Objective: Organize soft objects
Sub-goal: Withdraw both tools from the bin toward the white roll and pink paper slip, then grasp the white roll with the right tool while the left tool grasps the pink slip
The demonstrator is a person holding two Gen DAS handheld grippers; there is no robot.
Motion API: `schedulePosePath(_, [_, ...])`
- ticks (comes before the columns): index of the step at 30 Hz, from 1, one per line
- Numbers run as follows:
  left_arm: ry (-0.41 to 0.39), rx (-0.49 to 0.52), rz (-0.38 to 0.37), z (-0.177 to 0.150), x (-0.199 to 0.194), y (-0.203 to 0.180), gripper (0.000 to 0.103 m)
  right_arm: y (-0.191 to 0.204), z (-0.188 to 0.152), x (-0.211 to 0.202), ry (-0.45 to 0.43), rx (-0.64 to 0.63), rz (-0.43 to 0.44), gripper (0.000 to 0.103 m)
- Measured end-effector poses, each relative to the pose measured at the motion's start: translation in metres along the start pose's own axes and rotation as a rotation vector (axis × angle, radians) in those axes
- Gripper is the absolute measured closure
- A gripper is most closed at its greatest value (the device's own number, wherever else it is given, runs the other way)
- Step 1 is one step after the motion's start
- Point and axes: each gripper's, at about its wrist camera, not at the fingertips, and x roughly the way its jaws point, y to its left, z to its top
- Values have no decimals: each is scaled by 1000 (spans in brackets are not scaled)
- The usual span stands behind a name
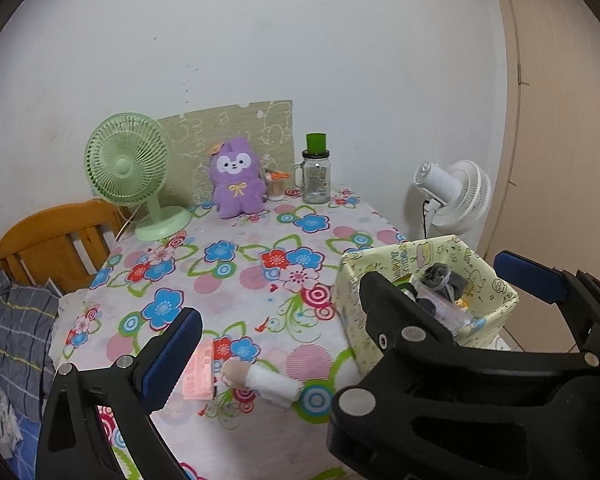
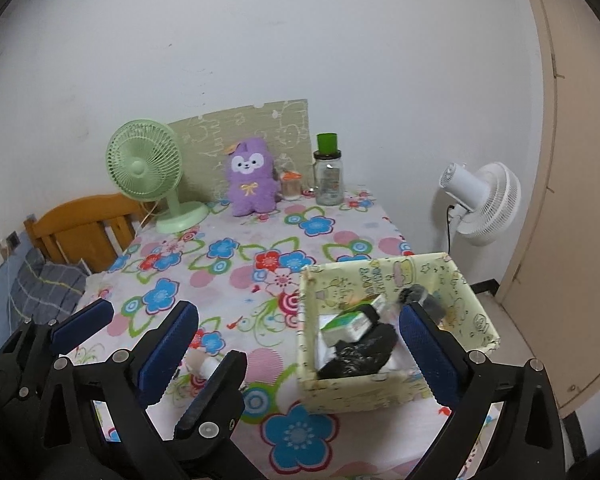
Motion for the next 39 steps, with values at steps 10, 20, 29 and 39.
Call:
schedulePosePath(10, [2,-3,19,-14,3,32,0,32,-11,12,-2,-11,36,1])
schedulePosePath(20, [35,-41,24,-32,19,63,0,61,-24,36,32,-57,72,2])
schedulePosePath(29, [85,-44,15,-53,41,83,1,81,-41,63,78,-100,100,4])
schedulePosePath(39, [188,-87,24,-82,80,103,4,92,-63,109,192,-135,97,10])
